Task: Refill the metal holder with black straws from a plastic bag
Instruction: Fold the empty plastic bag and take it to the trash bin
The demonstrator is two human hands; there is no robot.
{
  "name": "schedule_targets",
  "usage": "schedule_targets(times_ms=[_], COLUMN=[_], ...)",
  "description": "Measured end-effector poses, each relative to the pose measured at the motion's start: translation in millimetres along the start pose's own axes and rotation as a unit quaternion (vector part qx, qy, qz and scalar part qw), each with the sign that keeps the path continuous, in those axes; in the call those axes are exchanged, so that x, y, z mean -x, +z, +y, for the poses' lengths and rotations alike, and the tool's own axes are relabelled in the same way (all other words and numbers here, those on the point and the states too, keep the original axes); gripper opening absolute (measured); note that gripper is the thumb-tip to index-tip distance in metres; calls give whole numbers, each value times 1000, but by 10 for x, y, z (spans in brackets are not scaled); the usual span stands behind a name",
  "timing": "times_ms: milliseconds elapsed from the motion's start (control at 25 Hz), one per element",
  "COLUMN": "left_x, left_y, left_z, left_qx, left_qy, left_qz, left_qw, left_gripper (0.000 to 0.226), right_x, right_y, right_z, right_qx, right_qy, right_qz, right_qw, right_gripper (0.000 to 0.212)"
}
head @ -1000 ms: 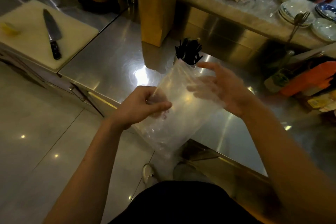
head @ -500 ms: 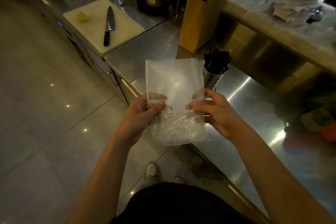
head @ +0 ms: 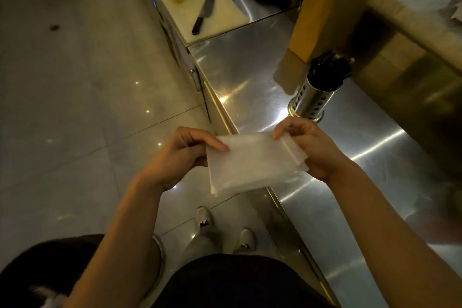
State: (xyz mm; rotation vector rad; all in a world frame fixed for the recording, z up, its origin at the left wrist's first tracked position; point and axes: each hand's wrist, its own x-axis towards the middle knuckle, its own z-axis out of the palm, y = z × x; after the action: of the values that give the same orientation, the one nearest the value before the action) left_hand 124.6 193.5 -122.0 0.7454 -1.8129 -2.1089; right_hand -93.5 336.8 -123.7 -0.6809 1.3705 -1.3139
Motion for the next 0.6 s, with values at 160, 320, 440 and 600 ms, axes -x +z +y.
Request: schedule_targets(times_ms=[160, 320, 440, 600], left_x=[139, 275, 457, 708], left_y=[107, 160, 42, -104], left_z=[18, -1, -85, -167], left_qx=[17, 132, 119, 21], left_qy=[-17, -35, -35, 56], left_qz=[74, 177, 178, 252], left_qw=[997, 975, 976, 966], left_gripper=[46, 29, 66, 69], right_x=[-94, -189, -267, -258], right_y=[98, 325, 563, 1013], right_z=[22, -64, -111, -165], right_qx=[81, 158, 224, 183], right_qy=[-23, -75, -121, -143], right_qz=[14, 32, 21, -2], right_qw=[996, 984, 967, 973], right_gripper=[44, 35, 42, 49])
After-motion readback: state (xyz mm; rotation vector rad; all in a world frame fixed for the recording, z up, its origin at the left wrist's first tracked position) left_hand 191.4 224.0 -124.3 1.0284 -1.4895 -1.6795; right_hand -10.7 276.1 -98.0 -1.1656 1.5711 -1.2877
